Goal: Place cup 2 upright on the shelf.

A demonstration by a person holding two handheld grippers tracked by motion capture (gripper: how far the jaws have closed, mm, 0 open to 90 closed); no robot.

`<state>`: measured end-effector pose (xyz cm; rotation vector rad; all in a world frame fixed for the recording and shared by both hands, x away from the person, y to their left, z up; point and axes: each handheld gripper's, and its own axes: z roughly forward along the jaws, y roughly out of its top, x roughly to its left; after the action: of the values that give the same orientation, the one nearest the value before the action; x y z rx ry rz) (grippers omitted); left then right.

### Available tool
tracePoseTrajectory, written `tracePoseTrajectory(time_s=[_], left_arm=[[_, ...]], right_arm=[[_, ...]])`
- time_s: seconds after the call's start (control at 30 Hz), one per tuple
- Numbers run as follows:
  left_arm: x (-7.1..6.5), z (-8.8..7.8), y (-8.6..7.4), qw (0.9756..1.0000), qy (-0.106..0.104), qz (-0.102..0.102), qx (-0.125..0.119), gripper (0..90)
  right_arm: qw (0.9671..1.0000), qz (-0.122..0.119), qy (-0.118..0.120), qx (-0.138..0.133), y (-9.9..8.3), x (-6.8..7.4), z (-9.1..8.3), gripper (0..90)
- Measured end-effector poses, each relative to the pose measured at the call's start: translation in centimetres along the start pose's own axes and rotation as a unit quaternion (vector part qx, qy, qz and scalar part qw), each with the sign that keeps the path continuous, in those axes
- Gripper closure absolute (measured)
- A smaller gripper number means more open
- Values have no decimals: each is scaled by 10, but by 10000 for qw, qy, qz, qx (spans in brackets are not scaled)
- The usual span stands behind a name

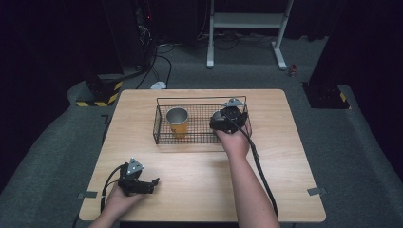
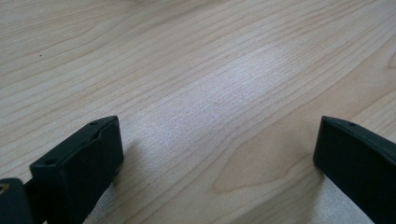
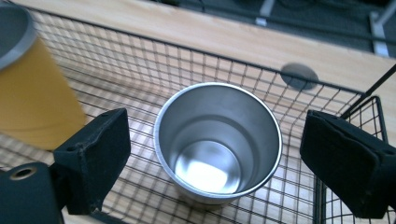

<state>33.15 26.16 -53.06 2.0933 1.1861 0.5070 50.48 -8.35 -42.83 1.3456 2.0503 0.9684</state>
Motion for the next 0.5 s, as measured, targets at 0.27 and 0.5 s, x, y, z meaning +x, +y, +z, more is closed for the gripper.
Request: tracePoseTrajectory(time_s=[0.27, 0.5], left_arm=[[0, 0, 0, 10000, -10, -19, -2, 18], [0, 0, 0, 10000, -4, -12, -2, 18]], right_arm=[[9998, 55, 113, -125, -20, -2, -22, 88], [9998, -74, -125, -114, -53, -5, -37, 89]])
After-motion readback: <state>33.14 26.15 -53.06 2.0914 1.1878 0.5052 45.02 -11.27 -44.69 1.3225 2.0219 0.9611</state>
